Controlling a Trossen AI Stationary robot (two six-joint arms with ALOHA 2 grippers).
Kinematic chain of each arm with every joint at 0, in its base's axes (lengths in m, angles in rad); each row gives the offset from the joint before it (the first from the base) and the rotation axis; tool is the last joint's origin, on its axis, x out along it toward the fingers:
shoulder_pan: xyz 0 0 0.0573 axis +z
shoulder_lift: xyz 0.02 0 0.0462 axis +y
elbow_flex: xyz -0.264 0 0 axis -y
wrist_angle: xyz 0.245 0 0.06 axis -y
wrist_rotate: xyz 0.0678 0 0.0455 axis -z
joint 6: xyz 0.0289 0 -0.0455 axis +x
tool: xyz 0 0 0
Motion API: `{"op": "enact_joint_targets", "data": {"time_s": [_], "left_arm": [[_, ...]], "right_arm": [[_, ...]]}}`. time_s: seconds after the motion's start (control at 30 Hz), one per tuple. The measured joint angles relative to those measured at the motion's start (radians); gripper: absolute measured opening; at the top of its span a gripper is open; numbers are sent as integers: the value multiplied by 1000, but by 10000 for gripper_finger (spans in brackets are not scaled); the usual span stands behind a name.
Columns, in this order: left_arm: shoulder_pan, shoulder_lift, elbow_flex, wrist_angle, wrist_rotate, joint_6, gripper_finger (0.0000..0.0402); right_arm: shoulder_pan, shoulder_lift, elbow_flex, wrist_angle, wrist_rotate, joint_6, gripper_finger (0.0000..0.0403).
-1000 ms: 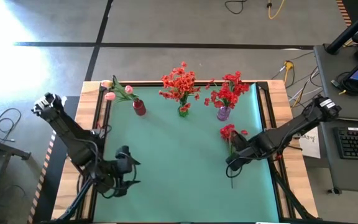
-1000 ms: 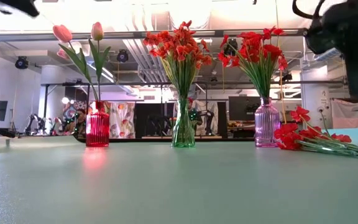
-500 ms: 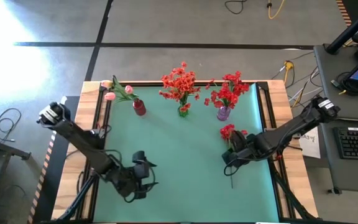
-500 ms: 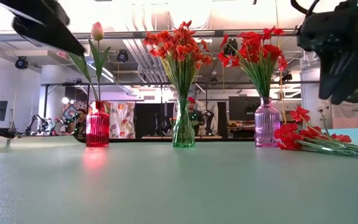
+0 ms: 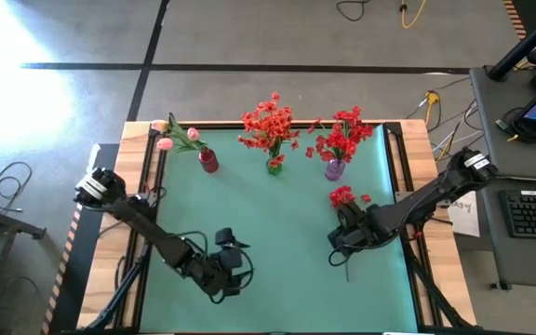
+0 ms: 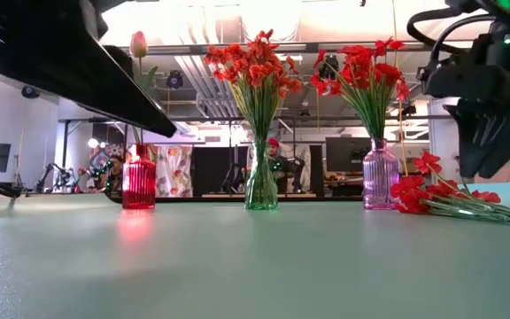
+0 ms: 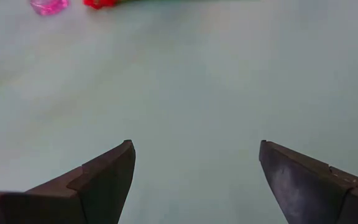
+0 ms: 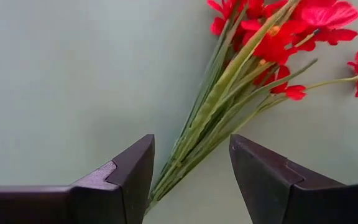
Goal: Sort flowers into vase by color
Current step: Put the red flower in the violet flower vase
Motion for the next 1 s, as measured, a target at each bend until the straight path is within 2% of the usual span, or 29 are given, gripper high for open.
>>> {"op": "enact_joint_targets", "data": {"time_s": [0.2, 0.37, 0.57, 0.77, 1.0], "left_arm": [[12, 46, 0, 69, -75, 5, 327], [40, 80, 0, 190, -80, 52, 327], [90, 134, 1, 322, -79, 112, 327], [127, 161, -1, 322, -80, 112, 327], [137, 177, -12, 324, -133, 112, 327]], "right_arm": [[0, 8, 0, 23, -10, 20, 210], [-7, 8, 0, 16, -11, 36, 265], [-40, 8, -29, 15, -10, 153, 321], [-40, 18, -50, 16, -9, 217, 326], [-40, 126, -50, 99, -1, 215, 324]]}}
